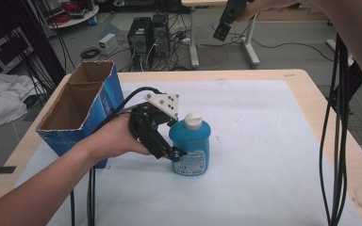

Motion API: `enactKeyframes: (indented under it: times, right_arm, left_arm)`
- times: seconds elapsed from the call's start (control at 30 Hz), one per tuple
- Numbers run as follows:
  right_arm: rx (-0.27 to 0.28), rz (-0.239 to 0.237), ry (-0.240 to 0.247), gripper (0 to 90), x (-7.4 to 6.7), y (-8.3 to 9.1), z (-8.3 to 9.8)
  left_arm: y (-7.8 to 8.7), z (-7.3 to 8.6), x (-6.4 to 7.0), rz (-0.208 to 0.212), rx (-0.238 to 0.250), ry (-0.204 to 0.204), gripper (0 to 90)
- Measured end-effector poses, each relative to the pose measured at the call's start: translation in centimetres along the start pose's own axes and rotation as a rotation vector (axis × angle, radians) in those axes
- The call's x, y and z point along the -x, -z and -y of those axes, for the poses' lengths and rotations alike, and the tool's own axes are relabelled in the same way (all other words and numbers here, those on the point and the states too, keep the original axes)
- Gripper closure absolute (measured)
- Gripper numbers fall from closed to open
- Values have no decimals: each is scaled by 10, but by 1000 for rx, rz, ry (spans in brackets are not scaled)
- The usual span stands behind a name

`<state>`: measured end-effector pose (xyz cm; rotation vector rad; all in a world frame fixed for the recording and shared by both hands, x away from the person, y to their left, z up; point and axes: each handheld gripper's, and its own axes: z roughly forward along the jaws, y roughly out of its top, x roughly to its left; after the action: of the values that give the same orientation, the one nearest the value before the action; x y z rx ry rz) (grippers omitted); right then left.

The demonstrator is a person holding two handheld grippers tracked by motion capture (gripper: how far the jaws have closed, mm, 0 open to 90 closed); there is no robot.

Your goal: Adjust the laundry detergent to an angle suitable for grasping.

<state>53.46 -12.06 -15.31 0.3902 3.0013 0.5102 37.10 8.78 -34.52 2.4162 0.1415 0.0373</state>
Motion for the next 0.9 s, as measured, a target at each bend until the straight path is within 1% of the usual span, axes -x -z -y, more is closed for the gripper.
enactKeyframes:
  times: [0.03, 0.07, 0.17, 0.2, 0.27, 0.3, 0.33, 0.4, 0.43, 0.47, 0.5, 0.53, 0.57, 0.6, 0.67, 0.7, 0.73, 0.77, 0.8, 0.83, 0.9]
  right_arm:
    - [-1, -1, 2, 182, 0, 0, 0]
    - [-1, -1, 2, 182, 0, 0, 0]
    - [1, -3, -1, 183, 1, -1, 0]
    - [1, -3, -1, 183, 1, -1, 0]
    - [0, -2, 5, 183, 1, -1, 0]
    - [0, -2, 6, 182, 1, -2, -1]
    - [-2, -2, 6, 182, 1, -2, -1]
    - [-5, -4, 5, 182, 0, -2, -1]
    - [-5, -4, 5, 182, 0, -2, -1]
    - [-6, -3, 9, 182, -1, -3, -2]
    - [-6, -3, 9, 182, -1, -3, -2]
    - [-8, -4, 6, 182, -2, -2, -2]
    - [-7, -4, 8, 182, -2, -2, -3]
    - [-8, -4, 7, 183, -3, -2, -3]
    - [-8, -3, 5, 182, -3, -2, -3]
    - [-9, -2, 5, 182, -3, -2, -3]
    - [-11, -2, 5, 182, -3, -2, -3]
    - [-11, -3, 5, 182, -3, -2, -3]
    - [-13, -4, 8, 183, -3, -2, -3]
    - [-14, -2, 7, 182, -3, -2, -3]
    - [-13, -2, 5, 182, -4, -3, -3]
  left_arm:
    - [3, 1, 1, -4, -8, 14, 208]
    - [8, 2, 2, -15, -18, 21, 208]
    - [22, 1, 6, -53, -53, 37, 207]
    - [22, 1, 6, -53, -53, 37, 191]
    - [38, -3, 7, -107, -90, 48, 182]
    - [44, -5, 7, -125, -99, 55, 183]
    - [51, -7, 5, -143, -110, 63, 182]
    - [62, -11, -1, -200, -128, 89, 182]
    - [62, -11, -1, -200, -128, 89, 183]
    - [73, -15, -10, -256, -162, 118, 183]
    - [73, -15, -10, -256, -162, 118, 183]
    - [77, -16, -16, -289, -173, 139, 183]
    - [80, -16, -22, -310, -203, 146, 183]
    - [82, -16, -28, -326, -221, 168, 183]
    - [84, -15, -38, -340, -261, 190, 183]
    - [85, -14, -48, -342, -310, 201, 182]
    - [85, -14, -52, -346, -336, 206, 182]
    - [85, -14, -52, -346, -336, 206, 182]
    - [80, -13, -61, -345, -386, 218, 182]
    - [80, -13, -61, -345, -386, 218, 182]
    - [76, -12, -68, -350, -423, 227, 183]
